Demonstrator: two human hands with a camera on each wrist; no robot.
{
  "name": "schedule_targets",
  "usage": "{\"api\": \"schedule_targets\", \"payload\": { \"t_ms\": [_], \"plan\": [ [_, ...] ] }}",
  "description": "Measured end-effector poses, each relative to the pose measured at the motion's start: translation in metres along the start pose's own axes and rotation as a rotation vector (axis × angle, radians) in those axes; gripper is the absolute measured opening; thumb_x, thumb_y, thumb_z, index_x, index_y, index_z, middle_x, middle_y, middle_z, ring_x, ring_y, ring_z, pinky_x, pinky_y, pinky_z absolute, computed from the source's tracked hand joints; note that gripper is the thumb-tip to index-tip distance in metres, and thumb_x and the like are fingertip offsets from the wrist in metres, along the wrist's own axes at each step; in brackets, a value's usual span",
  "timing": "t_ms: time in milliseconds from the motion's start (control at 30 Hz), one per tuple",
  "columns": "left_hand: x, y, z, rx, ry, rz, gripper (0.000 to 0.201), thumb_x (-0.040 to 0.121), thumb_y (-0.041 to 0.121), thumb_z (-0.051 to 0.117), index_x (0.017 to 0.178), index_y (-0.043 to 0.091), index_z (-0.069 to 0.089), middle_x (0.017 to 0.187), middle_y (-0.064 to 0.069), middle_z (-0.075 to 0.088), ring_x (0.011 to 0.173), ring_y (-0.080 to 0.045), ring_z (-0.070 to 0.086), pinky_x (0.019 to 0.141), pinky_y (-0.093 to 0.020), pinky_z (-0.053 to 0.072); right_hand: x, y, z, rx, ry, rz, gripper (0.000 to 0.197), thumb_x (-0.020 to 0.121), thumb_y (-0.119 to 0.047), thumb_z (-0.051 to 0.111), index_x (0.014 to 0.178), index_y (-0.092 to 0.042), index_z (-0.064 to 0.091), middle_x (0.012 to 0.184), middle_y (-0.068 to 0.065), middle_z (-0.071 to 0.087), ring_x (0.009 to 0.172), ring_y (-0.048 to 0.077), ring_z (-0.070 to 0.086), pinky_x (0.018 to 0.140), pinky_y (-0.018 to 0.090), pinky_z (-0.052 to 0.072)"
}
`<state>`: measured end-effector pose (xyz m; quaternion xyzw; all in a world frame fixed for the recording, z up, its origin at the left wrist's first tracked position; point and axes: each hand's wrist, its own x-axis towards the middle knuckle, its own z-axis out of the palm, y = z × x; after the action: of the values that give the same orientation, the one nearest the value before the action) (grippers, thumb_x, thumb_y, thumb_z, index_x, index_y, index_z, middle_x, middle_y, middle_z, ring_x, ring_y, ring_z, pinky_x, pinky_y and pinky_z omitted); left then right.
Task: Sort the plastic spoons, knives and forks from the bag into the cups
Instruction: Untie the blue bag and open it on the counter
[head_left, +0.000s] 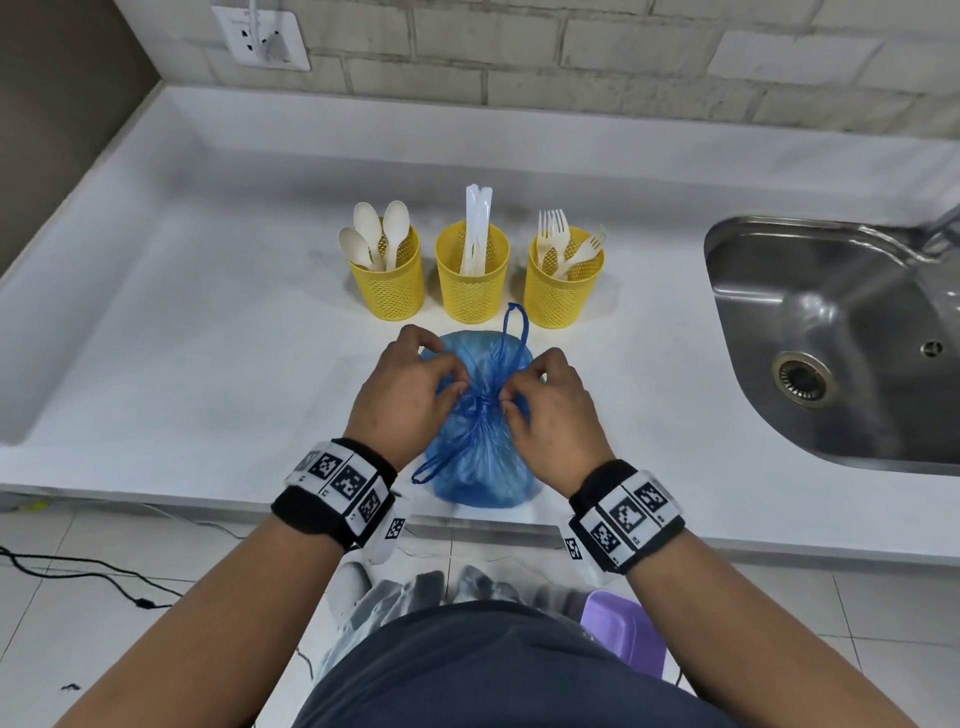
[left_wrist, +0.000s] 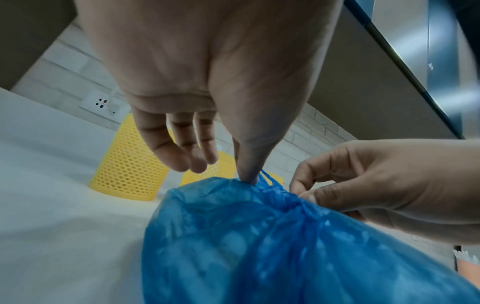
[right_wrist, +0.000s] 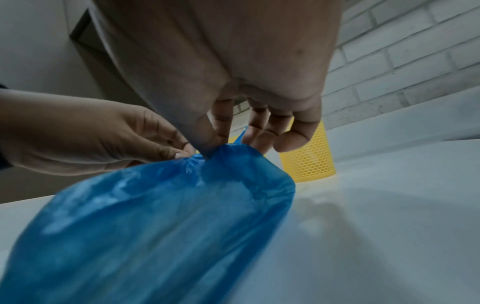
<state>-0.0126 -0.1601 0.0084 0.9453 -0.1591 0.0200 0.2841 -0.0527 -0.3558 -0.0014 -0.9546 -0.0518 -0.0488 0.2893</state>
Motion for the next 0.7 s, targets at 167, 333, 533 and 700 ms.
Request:
{"api": "schedule_targets", "payload": {
  "t_ms": [167, 333, 533, 700],
  "plan": [
    [0.001, -0.002, -0.001, 0.021, -0.077, 0.103, 0.025, 0.083, 0.023, 0.08, 0.108, 0.026, 0.077, 0.124, -0.006, 0.052, 0.108, -0.027, 0.055, 0.096, -0.041, 0.049, -0.002, 0.008, 0.001, 0.122, 0.065, -0.008, 0.006, 0.092, -0.015, 0.063, 0.093, -0.012, 0.068, 0.105, 0.006, 0.05, 0.093, 0.03, 0.061, 0.081, 0.051, 0.055],
    [0.007, -0.003, -0.003, -0.057, 0.047, 0.069, 0.009, 0.087, 0.023, 0.078, 0.096, 0.024, 0.081, 0.11, 0.0, 0.057, 0.099, -0.019, 0.06, 0.086, -0.035, 0.051, -0.004, 0.006, -0.004, 0.159, 0.076, -0.024, 0.005, 0.092, -0.013, 0.062, 0.094, -0.012, 0.067, 0.107, 0.004, 0.049, 0.096, 0.028, 0.06, 0.083, 0.05, 0.054],
    [0.022, -0.015, -0.02, -0.176, 0.222, -0.183, 0.007, 0.091, 0.022, 0.072, 0.097, 0.023, 0.077, 0.105, 0.001, 0.057, 0.079, -0.015, 0.06, 0.079, -0.025, 0.048, -0.025, 0.023, -0.021, 0.212, 0.093, -0.042, 0.006, 0.096, -0.01, 0.063, 0.097, -0.014, 0.067, 0.108, 0.0, 0.046, 0.094, 0.016, 0.056, 0.086, 0.038, 0.054],
    [0.024, -0.017, -0.026, -0.263, 0.178, -0.363, 0.013, 0.091, 0.022, 0.067, 0.102, 0.026, 0.073, 0.11, -0.003, 0.06, 0.09, -0.019, 0.063, 0.098, -0.039, 0.05, -0.048, 0.044, -0.024, 0.244, 0.099, 0.016, 0.008, 0.094, -0.009, 0.067, 0.097, -0.016, 0.069, 0.108, 0.001, 0.048, 0.094, 0.012, 0.057, 0.087, 0.04, 0.055]
  ]
}}
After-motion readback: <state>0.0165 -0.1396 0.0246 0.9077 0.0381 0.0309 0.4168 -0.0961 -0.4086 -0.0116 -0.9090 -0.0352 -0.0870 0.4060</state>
